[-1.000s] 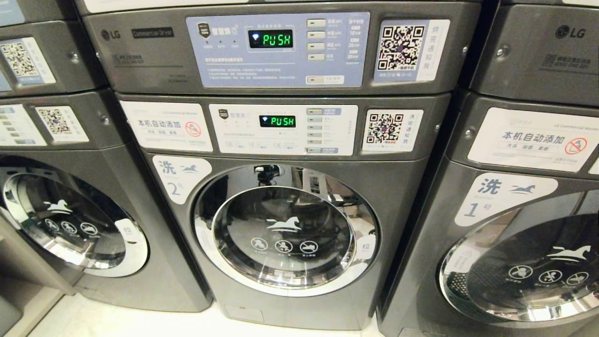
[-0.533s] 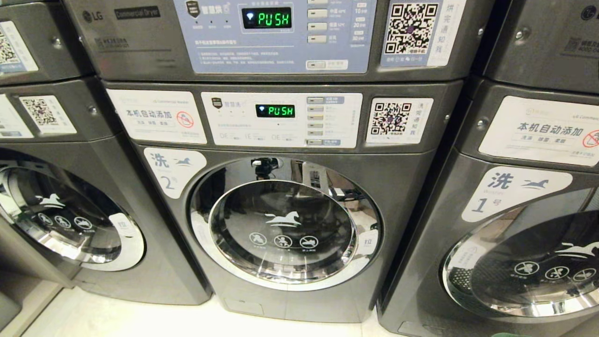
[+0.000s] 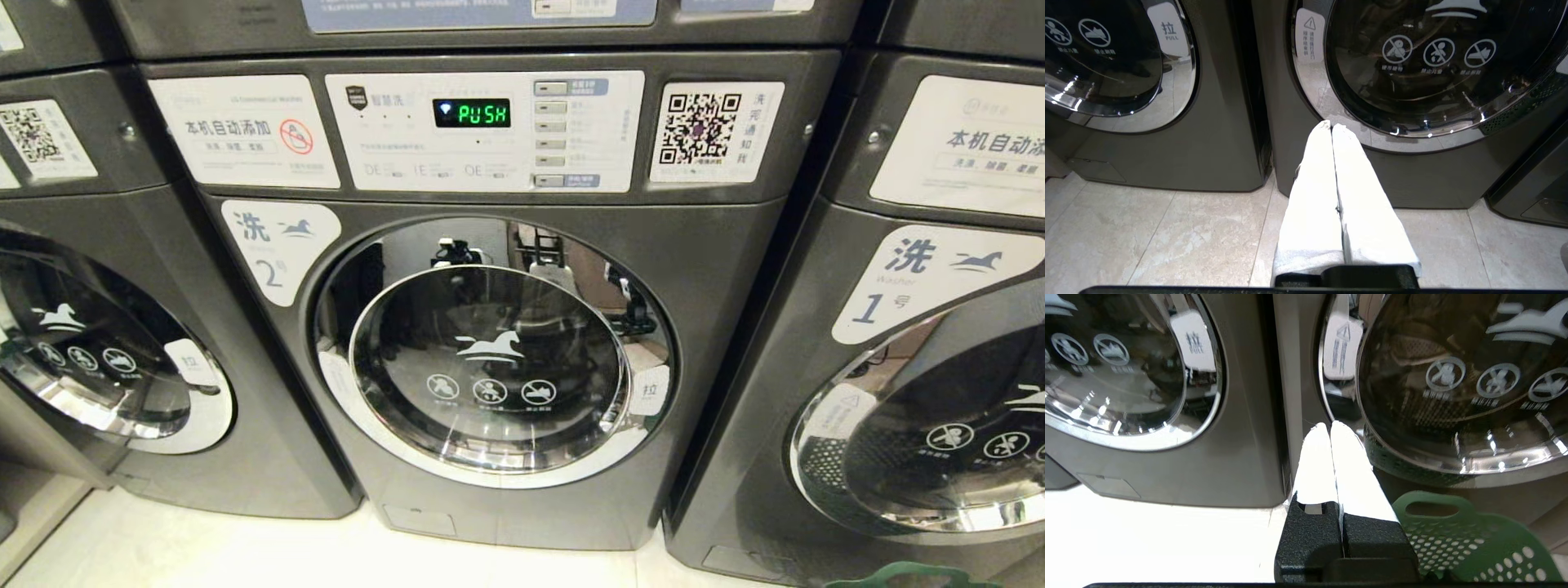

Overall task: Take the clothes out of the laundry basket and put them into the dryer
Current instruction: Take the clothes out of the basket

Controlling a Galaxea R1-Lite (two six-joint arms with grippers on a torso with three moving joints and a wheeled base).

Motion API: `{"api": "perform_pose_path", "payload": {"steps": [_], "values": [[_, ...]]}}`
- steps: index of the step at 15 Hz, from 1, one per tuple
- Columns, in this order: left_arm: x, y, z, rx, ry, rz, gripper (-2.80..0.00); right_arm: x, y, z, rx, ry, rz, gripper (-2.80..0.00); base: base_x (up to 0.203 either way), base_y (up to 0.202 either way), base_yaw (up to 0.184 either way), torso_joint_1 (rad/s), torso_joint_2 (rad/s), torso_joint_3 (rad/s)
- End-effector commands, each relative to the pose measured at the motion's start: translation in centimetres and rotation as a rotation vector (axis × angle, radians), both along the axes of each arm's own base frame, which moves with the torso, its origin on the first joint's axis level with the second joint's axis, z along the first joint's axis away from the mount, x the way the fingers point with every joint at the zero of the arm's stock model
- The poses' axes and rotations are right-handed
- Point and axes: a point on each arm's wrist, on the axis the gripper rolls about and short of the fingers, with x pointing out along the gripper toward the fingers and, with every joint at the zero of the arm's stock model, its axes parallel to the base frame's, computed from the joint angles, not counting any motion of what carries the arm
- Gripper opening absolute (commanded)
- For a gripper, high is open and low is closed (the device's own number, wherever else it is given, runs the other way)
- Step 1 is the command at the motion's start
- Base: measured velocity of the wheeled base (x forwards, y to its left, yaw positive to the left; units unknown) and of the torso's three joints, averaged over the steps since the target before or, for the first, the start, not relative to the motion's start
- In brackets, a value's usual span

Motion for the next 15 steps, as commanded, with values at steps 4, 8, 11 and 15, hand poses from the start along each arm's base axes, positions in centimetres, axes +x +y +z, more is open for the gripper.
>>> {"api": "perform_pose_path", "payload": {"steps": [4, 8, 11, 15], "values": [[0.00, 0.00, 0.00, -0.002, -0.001, 0.000, -2.80, -0.01, 0.00, 0.00, 0.000, -0.003, 0.000, -2.80, 0.000, 0.000, 0.000, -0.021, 0.44, 0.420], [0.00, 0.00, 0.00, 0.000, -0.001, 0.000, -2.80, -0.01, 0.00, 0.00, 0.002, -0.003, 0.000, -2.80, 0.000, 0.000, 0.000, 0.011, 0.19, 0.205], [0.00, 0.00, -0.01, 0.000, 0.001, 0.000, -2.80, -0.01, 0.00, 0.00, 0.000, -0.003, 0.000, -2.80, 0.000, 0.000, 0.000, 0.003, 0.02, 0.023], [0.00, 0.00, -0.01, 0.000, 0.001, 0.000, -2.80, -0.01, 0.00, 0.00, 0.000, -0.003, 0.000, -2.80, 0.000, 0.000, 0.000, 0.000, 0.00, 0.000]]}}
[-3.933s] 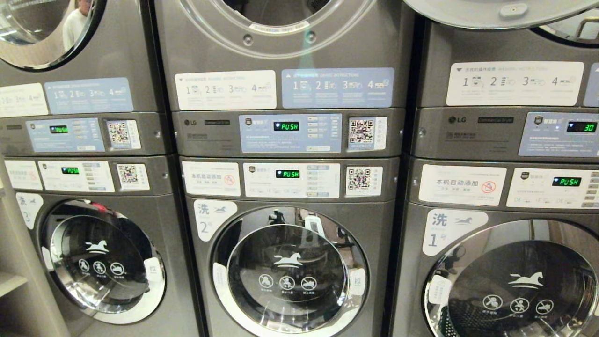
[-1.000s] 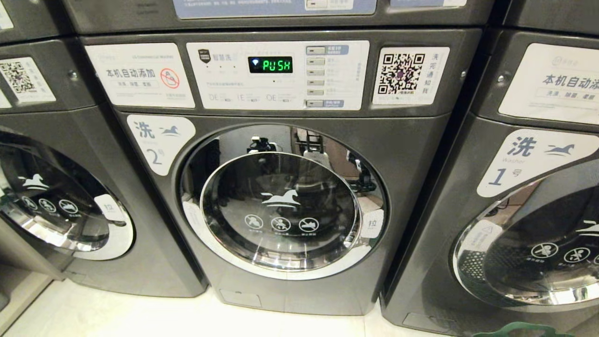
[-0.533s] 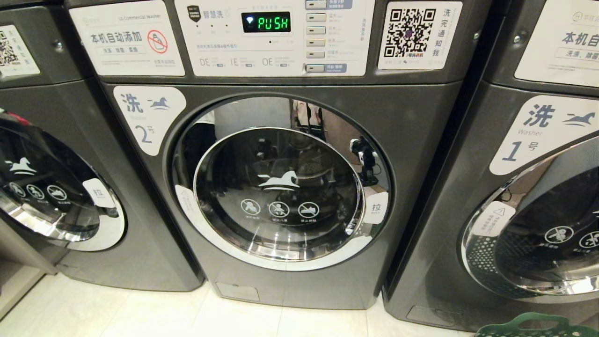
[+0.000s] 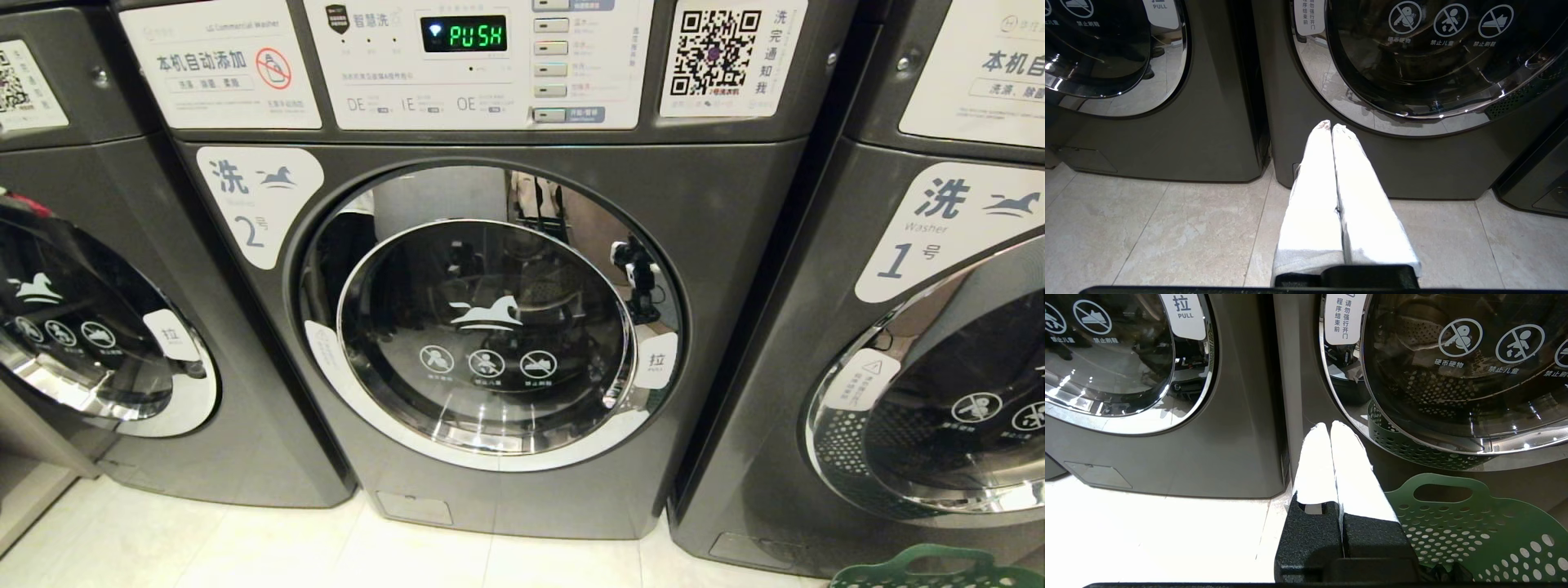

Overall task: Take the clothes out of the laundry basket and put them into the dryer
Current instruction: Take the clothes out of the basket

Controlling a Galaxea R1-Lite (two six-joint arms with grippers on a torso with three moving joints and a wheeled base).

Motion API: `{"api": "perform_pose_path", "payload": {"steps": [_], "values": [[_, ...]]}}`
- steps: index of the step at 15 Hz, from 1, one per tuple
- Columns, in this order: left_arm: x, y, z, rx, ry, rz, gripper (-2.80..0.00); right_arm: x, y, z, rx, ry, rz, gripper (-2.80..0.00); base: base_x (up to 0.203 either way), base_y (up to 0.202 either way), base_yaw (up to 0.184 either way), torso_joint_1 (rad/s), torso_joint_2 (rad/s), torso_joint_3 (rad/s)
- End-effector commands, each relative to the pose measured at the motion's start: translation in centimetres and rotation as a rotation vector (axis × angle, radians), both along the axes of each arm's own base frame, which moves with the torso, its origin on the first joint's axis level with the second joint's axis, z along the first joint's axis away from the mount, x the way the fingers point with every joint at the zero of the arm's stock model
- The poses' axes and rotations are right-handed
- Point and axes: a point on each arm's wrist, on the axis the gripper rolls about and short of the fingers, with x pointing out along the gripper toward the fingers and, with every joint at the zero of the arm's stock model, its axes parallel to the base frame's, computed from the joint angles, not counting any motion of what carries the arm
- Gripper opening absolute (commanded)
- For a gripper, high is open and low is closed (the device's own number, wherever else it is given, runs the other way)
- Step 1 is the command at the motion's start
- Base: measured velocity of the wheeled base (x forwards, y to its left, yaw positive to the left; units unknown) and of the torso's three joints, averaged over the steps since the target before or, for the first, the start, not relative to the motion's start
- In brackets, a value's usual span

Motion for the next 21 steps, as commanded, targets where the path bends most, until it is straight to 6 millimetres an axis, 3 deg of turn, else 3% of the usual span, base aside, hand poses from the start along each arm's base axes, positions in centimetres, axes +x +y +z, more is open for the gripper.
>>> {"api": "perform_pose_path", "payload": {"steps": [1, 6, 13, 21], "values": [[0.00, 0.00, 0.00, 0.000, 0.000, 0.000, -2.80, -0.01, 0.00, 0.00, 0.000, -0.002, 0.000, -2.80, 0.000, 0.000, 0.000, 0.000, 0.00, 0.000], [0.00, 0.00, 0.00, 0.000, 0.000, 0.000, -2.80, -0.01, 0.00, 0.00, 0.002, -0.002, 0.000, -2.80, -0.001, -0.034, 0.004, 0.001, 0.00, 0.002], [0.00, 0.00, 0.00, -0.002, 0.000, 0.000, -2.80, -0.01, 0.00, 0.00, 0.002, -0.002, 0.000, -2.80, 0.000, -0.177, 0.002, 0.003, 0.00, 0.003], [0.00, 0.00, 0.00, -0.002, 0.000, 0.000, -2.80, -0.01, 0.00, 0.00, 0.000, -0.002, 0.000, -2.80, 0.000, -0.008, 0.000, 0.000, 0.00, 0.000]]}}
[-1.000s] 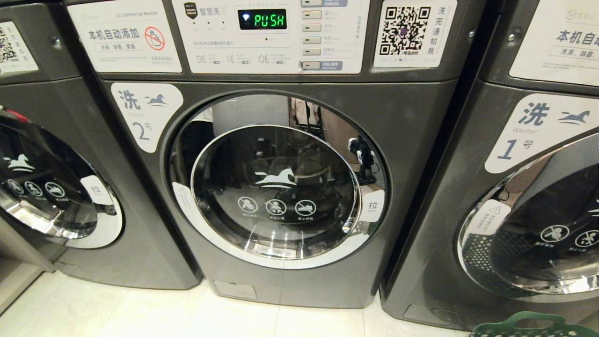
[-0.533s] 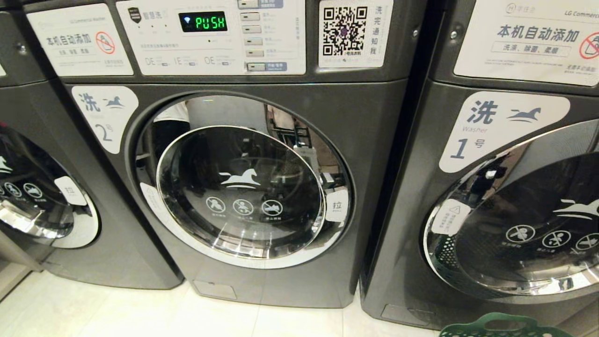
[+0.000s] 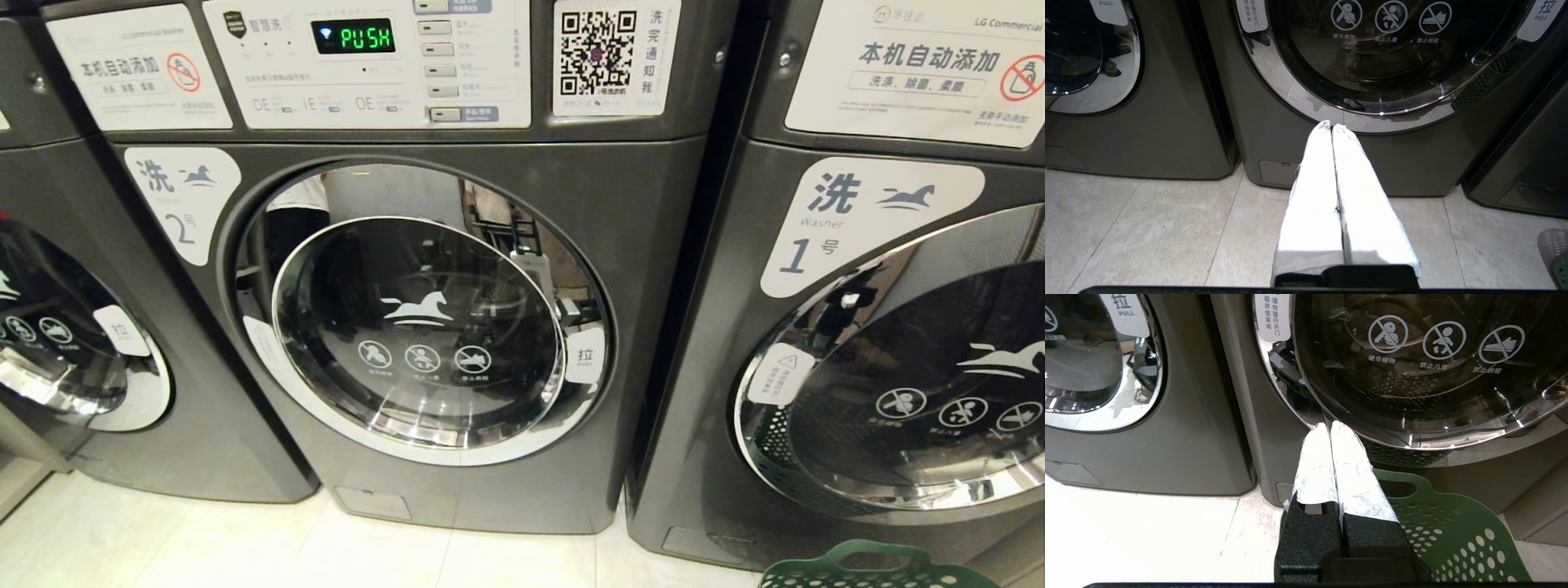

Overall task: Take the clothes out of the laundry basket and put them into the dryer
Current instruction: Take the clothes out of the basket

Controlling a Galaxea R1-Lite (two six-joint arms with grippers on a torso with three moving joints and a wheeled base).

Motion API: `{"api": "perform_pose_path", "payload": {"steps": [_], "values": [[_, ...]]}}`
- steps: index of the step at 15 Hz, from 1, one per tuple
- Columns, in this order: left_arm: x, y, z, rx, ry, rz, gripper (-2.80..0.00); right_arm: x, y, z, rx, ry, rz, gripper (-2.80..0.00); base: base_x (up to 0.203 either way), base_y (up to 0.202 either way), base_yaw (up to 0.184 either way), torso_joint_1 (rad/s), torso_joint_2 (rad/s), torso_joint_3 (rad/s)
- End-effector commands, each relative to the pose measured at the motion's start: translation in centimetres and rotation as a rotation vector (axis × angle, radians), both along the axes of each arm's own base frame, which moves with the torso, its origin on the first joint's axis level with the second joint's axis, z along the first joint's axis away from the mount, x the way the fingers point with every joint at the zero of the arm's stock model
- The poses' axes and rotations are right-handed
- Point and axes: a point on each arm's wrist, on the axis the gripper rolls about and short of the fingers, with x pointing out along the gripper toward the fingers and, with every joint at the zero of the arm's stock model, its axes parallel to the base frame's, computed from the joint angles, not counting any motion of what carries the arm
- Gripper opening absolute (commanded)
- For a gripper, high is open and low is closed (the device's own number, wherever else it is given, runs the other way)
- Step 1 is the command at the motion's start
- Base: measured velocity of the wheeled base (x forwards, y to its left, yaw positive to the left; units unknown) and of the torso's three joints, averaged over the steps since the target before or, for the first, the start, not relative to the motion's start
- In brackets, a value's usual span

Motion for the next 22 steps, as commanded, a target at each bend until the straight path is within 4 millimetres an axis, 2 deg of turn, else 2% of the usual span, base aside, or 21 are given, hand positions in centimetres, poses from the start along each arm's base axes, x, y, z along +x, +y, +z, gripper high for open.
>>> {"api": "perform_pose_path", "payload": {"steps": [1, 19, 22], "values": [[0.00, 0.00, 0.00, 0.000, -0.001, 0.000, -2.80, -0.01, 0.00, 0.00, 0.000, -0.003, 0.000, -2.80, 0.000, 0.000, 0.000, 0.000, 0.00, 0.000], [0.00, 0.00, 0.00, -0.004, -0.001, 0.000, -2.80, -0.01, 0.00, 0.00, 0.002, -0.003, 0.000, -2.80, 0.000, 0.000, 0.000, 0.000, 0.00, 0.000], [0.00, 0.00, 0.00, -0.004, -0.001, 0.000, -2.80, -0.01, 0.00, 0.00, 0.002, -0.003, 0.000, -2.80, 0.000, 0.000, 0.000, 0.002, 0.00, -0.152]]}}
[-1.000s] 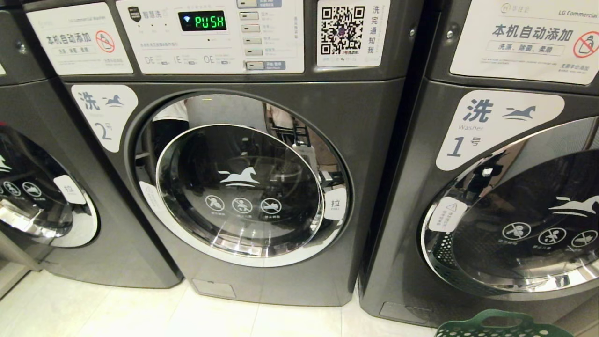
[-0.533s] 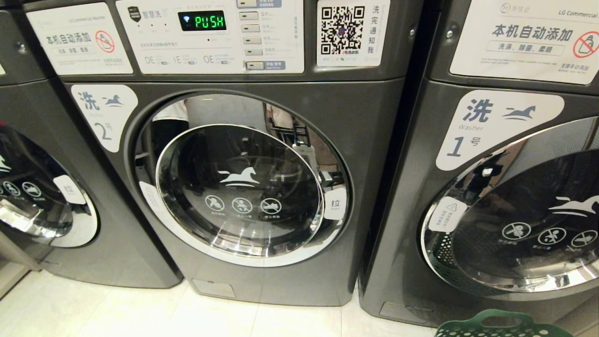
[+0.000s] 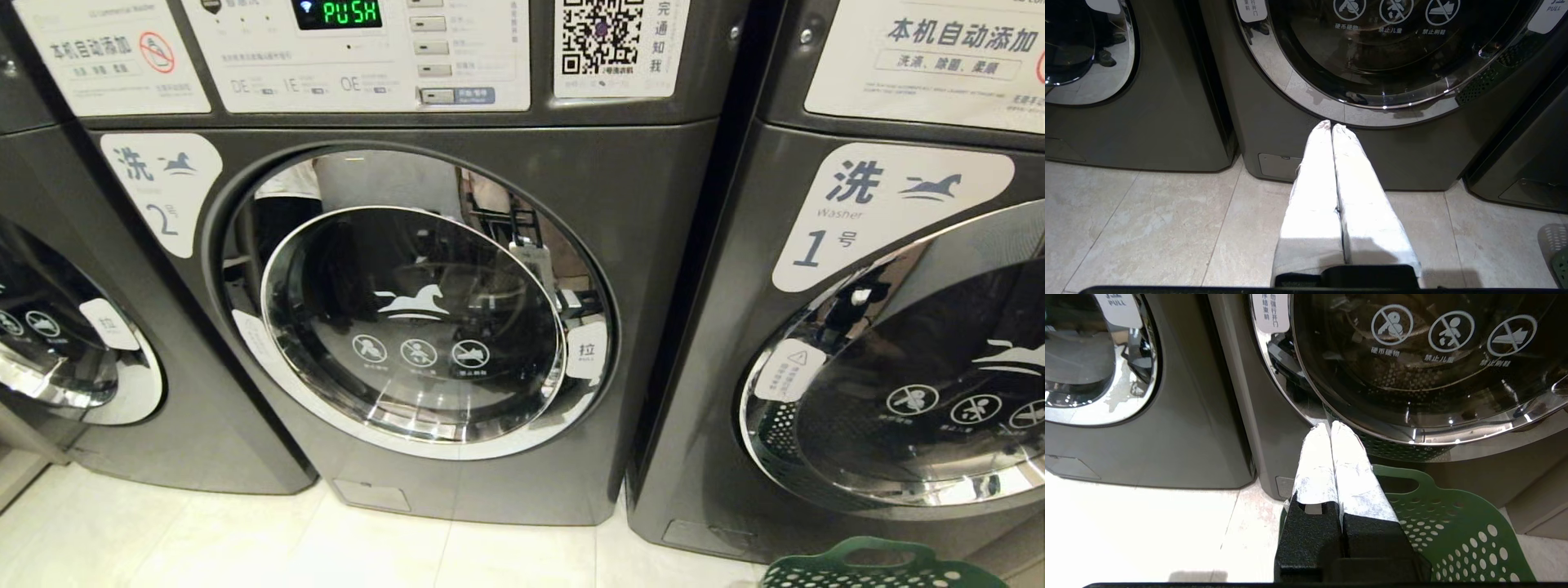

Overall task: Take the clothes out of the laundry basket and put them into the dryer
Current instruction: Take the clothes out of the basket

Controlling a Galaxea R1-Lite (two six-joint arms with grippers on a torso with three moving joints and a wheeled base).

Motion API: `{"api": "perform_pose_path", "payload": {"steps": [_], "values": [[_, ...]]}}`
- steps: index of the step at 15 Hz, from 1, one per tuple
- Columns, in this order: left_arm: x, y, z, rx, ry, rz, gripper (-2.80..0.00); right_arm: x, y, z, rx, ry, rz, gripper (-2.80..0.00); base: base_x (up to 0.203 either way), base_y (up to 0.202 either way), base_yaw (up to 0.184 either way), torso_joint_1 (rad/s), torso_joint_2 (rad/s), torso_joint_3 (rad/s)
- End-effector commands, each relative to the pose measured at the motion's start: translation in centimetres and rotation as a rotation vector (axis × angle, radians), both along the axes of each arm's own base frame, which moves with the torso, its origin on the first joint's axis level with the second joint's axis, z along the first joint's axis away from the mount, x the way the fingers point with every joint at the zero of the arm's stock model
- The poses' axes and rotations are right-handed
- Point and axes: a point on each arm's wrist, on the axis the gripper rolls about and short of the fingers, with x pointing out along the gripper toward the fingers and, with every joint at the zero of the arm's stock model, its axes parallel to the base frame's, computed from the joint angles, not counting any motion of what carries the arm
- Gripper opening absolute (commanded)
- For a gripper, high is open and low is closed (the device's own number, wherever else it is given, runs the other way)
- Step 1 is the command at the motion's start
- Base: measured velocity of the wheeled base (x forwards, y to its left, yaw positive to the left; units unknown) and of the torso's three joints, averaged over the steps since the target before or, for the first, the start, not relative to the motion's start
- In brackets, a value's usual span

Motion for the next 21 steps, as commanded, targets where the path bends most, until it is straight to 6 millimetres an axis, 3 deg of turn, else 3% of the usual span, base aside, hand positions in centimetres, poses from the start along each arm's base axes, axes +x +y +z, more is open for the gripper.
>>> {"api": "perform_pose_path", "payload": {"steps": [1, 21], "values": [[0.00, 0.00, 0.00, 0.000, -0.001, 0.000, -2.80, -0.01, 0.00, 0.00, 0.000, -0.002, 0.001, -2.80, 0.000, 0.000, 0.000, 0.002, 0.00, -0.174], [0.00, 0.00, 0.01, -0.002, -0.001, 0.000, -2.80, -0.01, 0.00, 0.00, 0.000, -0.002, 0.000, -2.80, 0.000, 0.000, 0.000, 0.003, 0.00, -0.197]]}}
